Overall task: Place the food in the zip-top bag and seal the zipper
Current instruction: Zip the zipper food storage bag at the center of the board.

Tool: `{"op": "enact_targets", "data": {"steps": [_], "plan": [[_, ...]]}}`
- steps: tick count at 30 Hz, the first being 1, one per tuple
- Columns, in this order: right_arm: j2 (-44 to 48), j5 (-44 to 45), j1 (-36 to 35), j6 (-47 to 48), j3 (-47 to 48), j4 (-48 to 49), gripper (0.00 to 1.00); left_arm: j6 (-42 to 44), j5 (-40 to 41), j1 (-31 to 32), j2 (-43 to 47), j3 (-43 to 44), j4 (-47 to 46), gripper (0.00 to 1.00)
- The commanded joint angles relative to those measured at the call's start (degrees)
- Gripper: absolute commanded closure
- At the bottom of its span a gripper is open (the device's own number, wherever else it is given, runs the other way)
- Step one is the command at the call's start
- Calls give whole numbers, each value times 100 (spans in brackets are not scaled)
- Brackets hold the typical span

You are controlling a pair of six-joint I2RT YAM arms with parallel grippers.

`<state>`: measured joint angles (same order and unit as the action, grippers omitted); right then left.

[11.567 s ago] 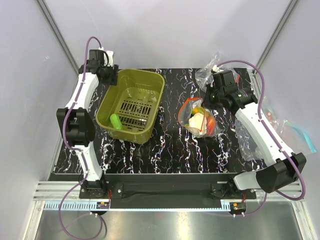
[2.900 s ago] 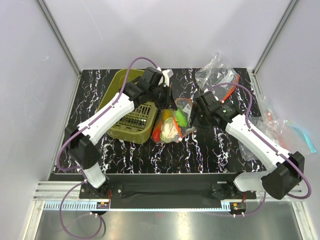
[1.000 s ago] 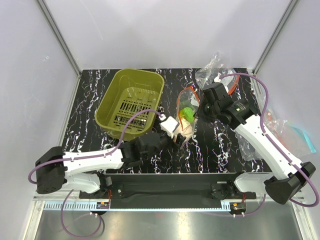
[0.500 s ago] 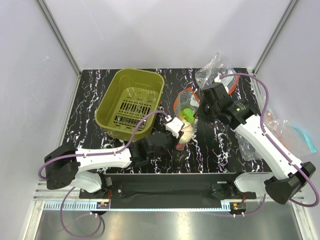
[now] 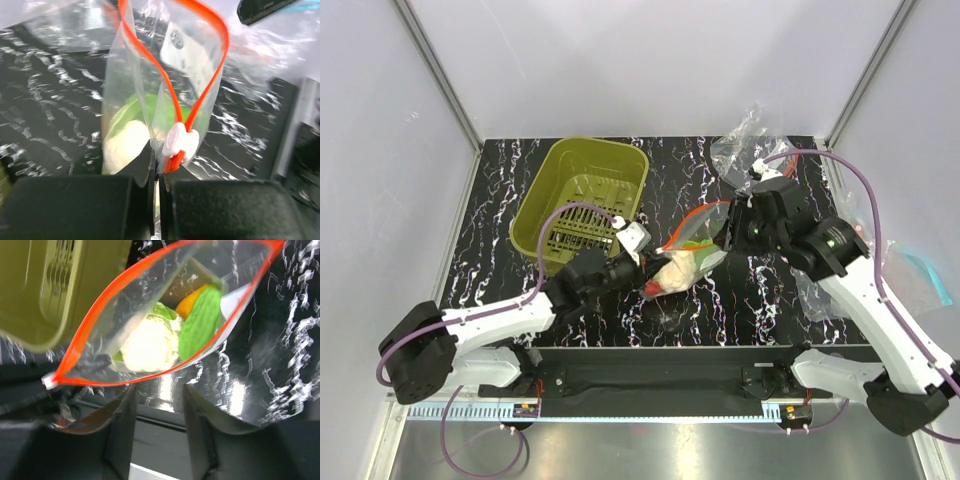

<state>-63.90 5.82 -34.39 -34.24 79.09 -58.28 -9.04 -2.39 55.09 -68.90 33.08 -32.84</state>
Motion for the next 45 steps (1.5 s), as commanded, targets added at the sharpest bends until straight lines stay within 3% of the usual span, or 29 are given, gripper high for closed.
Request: {"op": "enact_targets", "data": {"steps": [1, 3, 4, 6, 11, 16, 30, 45], "plan": [[377, -554, -6, 1652, -95, 352, 57, -124, -1936, -200, 228, 172, -355, 100], [474, -1371, 3, 2226, -113, 694, 59, -90, -2421, -244, 237, 321, -32, 100], [553, -1652, 11, 2777, -157, 835, 52, -81, -2554, -253, 228, 357, 23, 100], [606, -2540, 3, 3786, -209, 1082, 49, -116, -2844, -271, 220, 427, 102, 100], [510, -4208, 3, 4847, -174, 1362, 48, -239, -3144, -341, 149, 769, 742, 100], [387, -5292, 3, 6138, -543, 1249, 48, -423, -3373, -350, 132, 955, 762, 100], [484, -5601, 11, 7273, -720, 1390, 53, -248, -3417, -332, -44, 1297, 1289, 100], [62, -5522, -15, 7168, -675, 1794, 60, -213, -3373, -332, -106, 1385, 1298, 100]]}}
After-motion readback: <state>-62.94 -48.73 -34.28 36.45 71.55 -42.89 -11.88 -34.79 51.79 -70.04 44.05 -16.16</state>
